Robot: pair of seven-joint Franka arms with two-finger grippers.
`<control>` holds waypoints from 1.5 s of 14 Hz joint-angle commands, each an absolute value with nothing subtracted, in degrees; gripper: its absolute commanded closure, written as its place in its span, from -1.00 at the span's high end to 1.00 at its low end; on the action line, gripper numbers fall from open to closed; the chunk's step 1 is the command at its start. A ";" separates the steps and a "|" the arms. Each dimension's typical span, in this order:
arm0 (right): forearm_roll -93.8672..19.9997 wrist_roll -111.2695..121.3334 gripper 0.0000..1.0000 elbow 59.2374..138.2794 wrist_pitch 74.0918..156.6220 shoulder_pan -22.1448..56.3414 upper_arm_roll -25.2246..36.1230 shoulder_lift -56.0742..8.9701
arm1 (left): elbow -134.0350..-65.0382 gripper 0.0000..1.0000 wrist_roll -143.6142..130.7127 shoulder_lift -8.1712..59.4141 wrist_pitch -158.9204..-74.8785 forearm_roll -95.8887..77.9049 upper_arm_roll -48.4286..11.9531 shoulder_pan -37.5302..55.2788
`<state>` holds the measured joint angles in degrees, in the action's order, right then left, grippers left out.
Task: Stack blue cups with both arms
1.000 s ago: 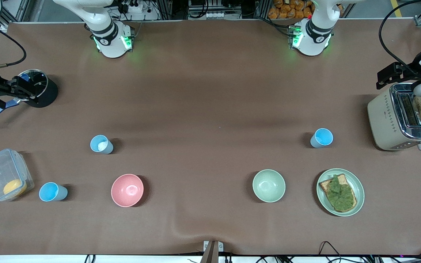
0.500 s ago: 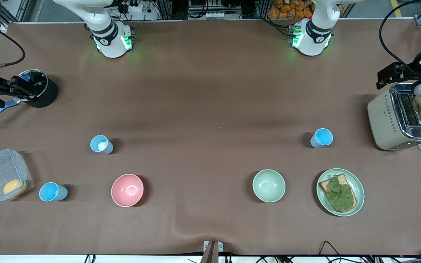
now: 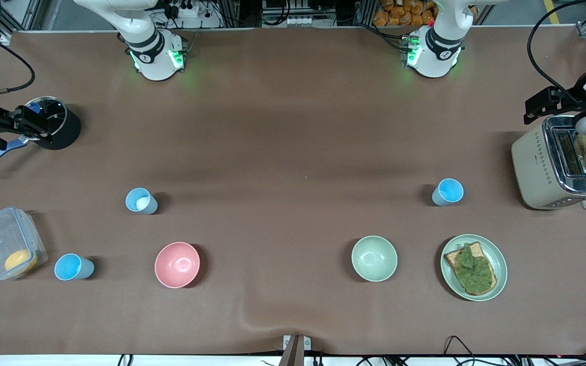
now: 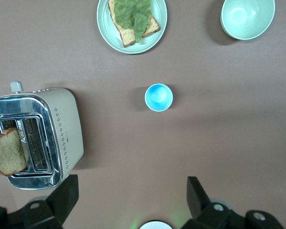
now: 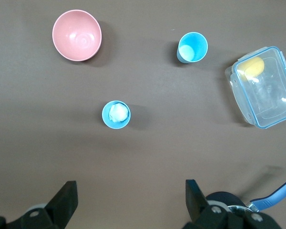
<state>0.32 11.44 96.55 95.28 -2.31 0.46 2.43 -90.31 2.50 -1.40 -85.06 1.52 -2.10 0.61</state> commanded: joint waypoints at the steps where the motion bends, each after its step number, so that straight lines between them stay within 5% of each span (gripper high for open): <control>1: 1.32 10.72 1.00 95.10 94.22 -2.55 0.18 1.76 | -89.56 1.00 3.95 -1.49 -84.20 2.20 -2.20 0.26; 9: 1.32 10.72 1.00 95.10 93.61 -2.55 0.09 1.76 | -94.91 1.00 3.51 -0.71 -85.16 2.29 -2.37 0.36; 15: 1.23 10.81 1.00 95.10 93.60 -2.29 0.09 0.54 | -108.43 1.00 3.52 -0.96 -99.90 2.46 -2.29 -0.70; 21: 0.97 7.23 1.00 95.97 96.48 2.98 -0.18 -9.48 | -119.16 1.00 3.43 -1.14 -112.39 2.46 -2.37 -0.53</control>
